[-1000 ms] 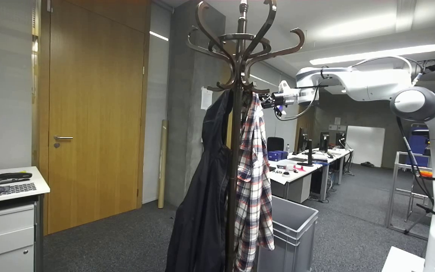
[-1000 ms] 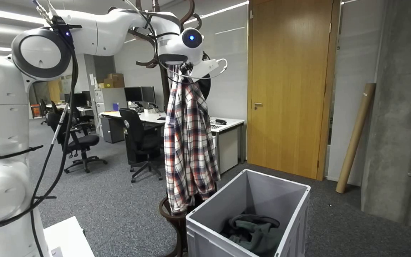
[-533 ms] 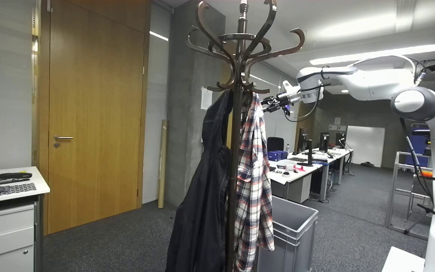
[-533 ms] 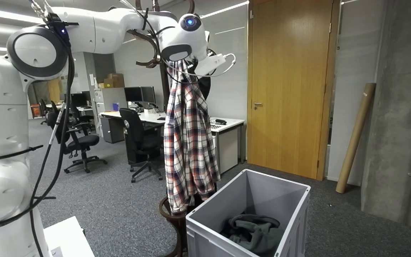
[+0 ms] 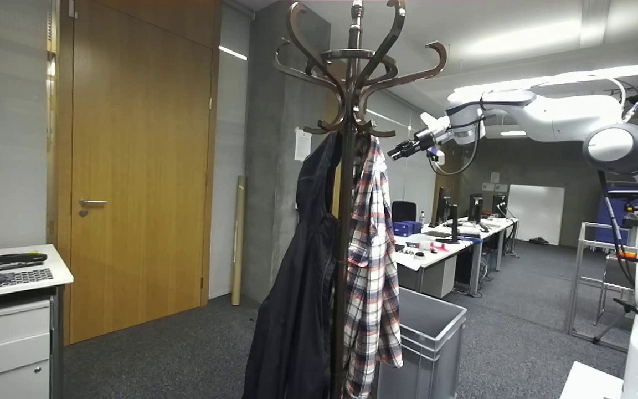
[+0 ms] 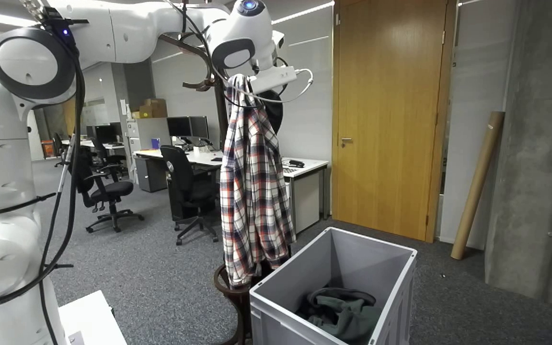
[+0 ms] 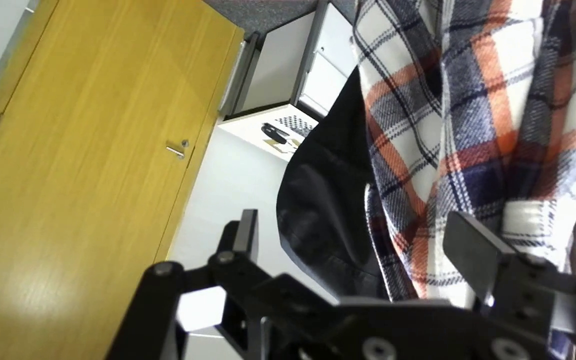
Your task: Take the shirt off of the coat hanger and put them into the laundry basket
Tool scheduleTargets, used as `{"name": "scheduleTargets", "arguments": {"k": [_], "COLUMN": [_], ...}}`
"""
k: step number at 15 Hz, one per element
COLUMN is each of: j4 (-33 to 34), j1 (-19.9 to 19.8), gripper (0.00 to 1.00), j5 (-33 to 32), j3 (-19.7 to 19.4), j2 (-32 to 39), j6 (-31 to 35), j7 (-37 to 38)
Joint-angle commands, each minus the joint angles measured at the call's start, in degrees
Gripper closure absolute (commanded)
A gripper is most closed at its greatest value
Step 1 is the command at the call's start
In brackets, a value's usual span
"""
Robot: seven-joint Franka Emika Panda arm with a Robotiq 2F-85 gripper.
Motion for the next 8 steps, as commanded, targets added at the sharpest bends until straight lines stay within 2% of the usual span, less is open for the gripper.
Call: {"name": "scheduleTargets", "arguments": {"k": [1,5,8], "j4": [-0.3,-0.9,-0.6], "j1": [-1.0,-0.8,-0.8], "gripper": [0.00,0.00,0.00], "j5": [0.0,1.3,4.0], "j3": [0.8,1.1,1.2], "j2": [-2.1,-3.1,-2.9], "j6": [-5.4,-9.3,-10.0], "j7": [4.7,6.4,4.2]}}
